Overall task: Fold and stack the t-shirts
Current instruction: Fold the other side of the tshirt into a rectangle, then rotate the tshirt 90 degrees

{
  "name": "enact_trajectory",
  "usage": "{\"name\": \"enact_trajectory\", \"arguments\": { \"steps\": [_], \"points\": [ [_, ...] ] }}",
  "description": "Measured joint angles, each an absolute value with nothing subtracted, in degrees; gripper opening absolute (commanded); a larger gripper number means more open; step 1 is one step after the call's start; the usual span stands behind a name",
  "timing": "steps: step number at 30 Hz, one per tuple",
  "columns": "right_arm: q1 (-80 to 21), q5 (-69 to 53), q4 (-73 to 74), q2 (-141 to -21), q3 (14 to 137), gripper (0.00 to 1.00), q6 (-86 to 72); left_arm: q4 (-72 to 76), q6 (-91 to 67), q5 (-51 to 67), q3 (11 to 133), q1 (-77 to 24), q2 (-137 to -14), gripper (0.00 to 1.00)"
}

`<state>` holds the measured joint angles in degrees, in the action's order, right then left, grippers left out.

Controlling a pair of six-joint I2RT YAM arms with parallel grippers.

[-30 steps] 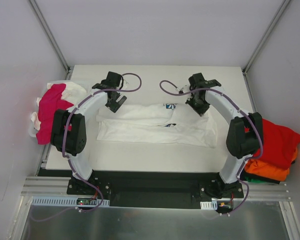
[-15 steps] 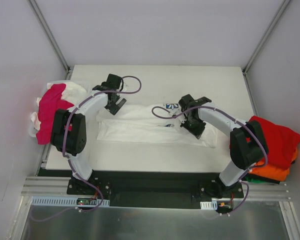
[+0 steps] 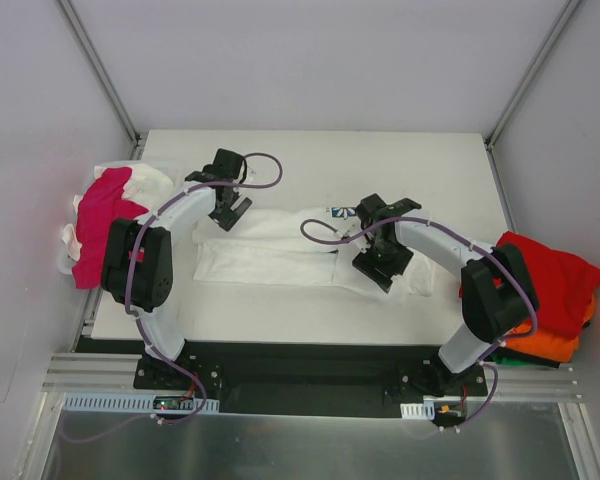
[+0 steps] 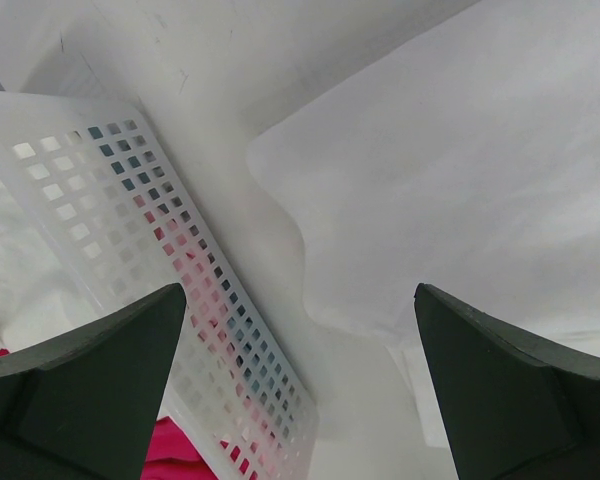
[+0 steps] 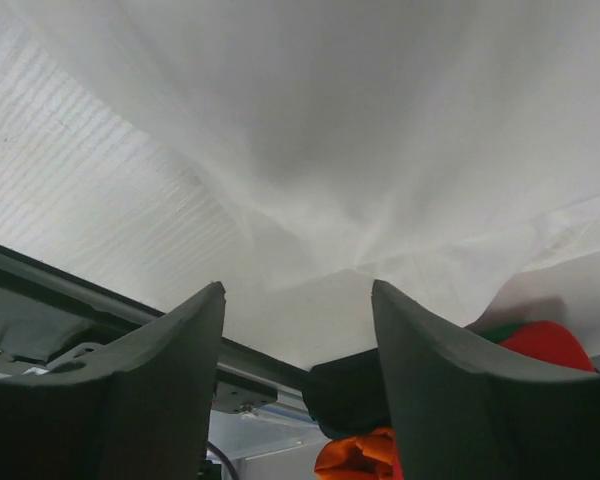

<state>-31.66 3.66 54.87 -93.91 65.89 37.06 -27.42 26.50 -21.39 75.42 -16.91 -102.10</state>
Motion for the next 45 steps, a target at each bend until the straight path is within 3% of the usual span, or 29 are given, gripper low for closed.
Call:
{"name": "enact_trajectory", "arguments": {
  "steps": [4,7,13,24,31,45],
  "points": [
    [-31.83,3.42,55.09,-93.91,66.28,0.71,37.30,-27.46,26.50,-21.41,75.13,-16.91,-102.10,0.99],
    [-31.94,3.64,55.66,-93.93,68.10,0.89,37.19,-27.44,26.48,-21.06,75.13,-16.91,-101.82,0.99],
    [-32.01,5.72,55.05,-93.93,72.88,1.00,37.39,-27.77,26.44,-17.12,75.05,-16.91,-99.04,0.99],
    [-31.94,15.64,41.36,-99.02,71.94,0.96,41.15,-28.84,26.74,-9.45,70.41,-16.95,-96.18,0.99],
    [-31.16,22.48,30.11,-106.10,69.67,0.97,45.63,-29.17,26.81,-10.17,67.20,-16.95,-96.23,0.99],
    [-30.94,31.53,17.93,-108.42,68.53,0.97,52.18,-28.01,25.32,-17.12,65.63,-18.90,-102.80,0.99]
  ]
}}
